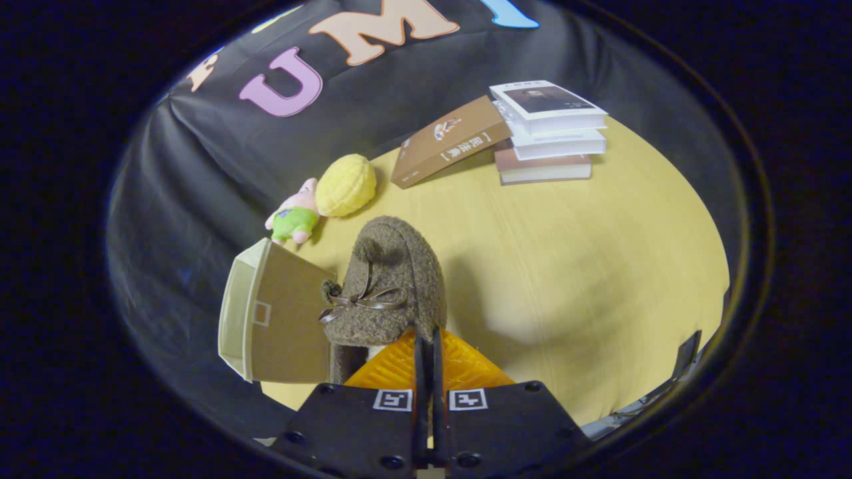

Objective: Open the storage box then place both shoes into the box .Put the left shoe in first, then the right shoe, with the right side of both shoes facing outward in a uniform manner.

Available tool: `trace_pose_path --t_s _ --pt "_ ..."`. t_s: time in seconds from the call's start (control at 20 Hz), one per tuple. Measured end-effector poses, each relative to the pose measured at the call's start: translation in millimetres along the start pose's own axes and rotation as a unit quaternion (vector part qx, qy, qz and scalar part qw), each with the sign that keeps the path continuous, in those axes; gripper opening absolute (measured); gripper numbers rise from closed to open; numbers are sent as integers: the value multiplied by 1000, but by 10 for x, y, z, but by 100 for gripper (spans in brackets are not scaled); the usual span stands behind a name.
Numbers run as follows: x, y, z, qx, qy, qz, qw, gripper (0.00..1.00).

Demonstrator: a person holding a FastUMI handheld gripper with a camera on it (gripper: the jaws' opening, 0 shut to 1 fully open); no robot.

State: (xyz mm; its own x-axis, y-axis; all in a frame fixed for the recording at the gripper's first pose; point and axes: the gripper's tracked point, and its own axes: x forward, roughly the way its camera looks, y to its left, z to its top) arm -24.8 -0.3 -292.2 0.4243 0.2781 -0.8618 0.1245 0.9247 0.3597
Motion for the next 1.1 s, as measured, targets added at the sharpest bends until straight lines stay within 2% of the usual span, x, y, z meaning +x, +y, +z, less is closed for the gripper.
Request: trace_pose_path --t_s 0.7,1.0,1.1 --pt "-68 1840 116 -22 -25 91 995 6" --pt "36 2511 7 -11 -16 129 991 6" --pt "121 2656 -55 -9 -15 130 991 6"
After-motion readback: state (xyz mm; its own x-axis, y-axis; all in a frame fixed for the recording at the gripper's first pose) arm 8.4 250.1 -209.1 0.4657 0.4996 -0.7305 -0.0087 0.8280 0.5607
